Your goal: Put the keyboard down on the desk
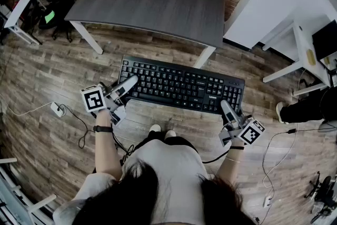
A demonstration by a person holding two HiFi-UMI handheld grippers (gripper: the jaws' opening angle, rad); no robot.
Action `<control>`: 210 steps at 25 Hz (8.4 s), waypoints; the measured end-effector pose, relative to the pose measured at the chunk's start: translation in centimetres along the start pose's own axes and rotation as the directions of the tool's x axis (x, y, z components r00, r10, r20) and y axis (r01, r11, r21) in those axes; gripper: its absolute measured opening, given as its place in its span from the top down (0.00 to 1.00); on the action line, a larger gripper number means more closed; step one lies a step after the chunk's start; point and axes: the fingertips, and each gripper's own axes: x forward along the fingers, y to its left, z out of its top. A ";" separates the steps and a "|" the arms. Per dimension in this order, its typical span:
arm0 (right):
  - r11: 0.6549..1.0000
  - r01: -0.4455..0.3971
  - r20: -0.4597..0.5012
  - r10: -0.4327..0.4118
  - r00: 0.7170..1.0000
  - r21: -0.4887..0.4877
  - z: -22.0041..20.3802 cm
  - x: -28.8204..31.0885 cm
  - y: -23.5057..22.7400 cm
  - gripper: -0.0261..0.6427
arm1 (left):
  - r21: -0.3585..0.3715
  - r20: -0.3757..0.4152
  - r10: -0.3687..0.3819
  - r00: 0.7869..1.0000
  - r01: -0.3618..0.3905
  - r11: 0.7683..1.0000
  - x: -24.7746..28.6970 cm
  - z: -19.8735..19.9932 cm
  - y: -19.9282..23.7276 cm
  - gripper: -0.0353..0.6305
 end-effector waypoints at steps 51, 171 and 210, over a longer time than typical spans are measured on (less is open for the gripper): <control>0.988 0.144 0.037 -0.146 0.989 0.058 12.8 28.2 -17.7 0.66 | -0.067 -0.128 -0.027 0.991 0.019 0.998 22.3 23.8 22.7 0.68; 0.632 0.710 -0.326 -0.772 0.545 -0.310 11.9 38.3 -47.6 0.38 | 0.335 -0.266 0.696 0.667 -0.614 0.715 37.1 22.7 46.9 0.36; 0.753 0.391 0.134 -0.380 0.915 -0.530 29.0 43.7 -28.6 0.90 | 0.646 0.057 0.307 0.950 -0.269 0.714 43.9 32.7 23.4 0.68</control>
